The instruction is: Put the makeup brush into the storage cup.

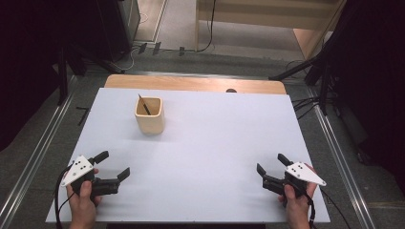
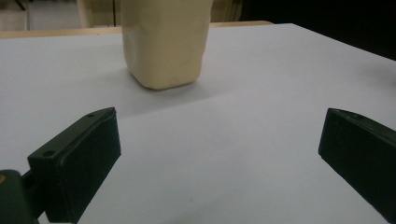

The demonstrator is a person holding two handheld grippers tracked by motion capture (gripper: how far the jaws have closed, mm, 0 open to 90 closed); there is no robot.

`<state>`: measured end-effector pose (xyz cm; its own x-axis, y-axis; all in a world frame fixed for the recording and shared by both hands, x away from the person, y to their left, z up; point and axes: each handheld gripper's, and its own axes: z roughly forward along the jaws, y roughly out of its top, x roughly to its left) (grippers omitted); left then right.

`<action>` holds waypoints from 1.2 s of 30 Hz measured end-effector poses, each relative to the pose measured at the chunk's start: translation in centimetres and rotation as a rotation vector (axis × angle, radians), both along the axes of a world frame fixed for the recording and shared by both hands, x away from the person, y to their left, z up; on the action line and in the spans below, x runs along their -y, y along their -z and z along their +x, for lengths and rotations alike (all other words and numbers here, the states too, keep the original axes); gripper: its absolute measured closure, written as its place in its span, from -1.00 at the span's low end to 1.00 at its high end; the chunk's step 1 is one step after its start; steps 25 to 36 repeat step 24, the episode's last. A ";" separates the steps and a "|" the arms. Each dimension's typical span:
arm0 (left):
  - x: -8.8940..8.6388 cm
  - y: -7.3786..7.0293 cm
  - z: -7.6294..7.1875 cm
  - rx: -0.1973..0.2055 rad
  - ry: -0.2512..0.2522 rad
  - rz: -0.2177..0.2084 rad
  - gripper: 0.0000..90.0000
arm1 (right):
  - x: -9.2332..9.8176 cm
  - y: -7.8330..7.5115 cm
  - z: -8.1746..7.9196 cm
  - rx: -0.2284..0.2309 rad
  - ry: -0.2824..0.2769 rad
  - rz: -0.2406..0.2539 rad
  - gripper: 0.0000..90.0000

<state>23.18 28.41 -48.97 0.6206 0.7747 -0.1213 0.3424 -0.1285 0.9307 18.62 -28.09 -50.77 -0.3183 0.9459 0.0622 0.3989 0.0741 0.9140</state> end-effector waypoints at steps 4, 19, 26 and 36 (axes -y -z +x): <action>-1.0 0.2 -0.5 -0.007 -0.012 -0.021 -1.00 | 0.0 0.0 0.0 0.002 0.005 -0.001 -0.70; -1.6 -0.2 -0.6 0.018 -0.017 0.013 -1.00 | 0.1 0.1 0.3 0.000 0.017 -0.012 -0.70; -1.7 -0.3 -0.6 0.019 -0.019 0.007 -1.00 | -0.1 0.2 0.4 0.000 0.008 -0.020 -0.70; -1.7 -0.3 -0.6 0.019 -0.019 0.007 -1.00 | -0.1 0.2 0.4 0.000 0.008 -0.020 -0.70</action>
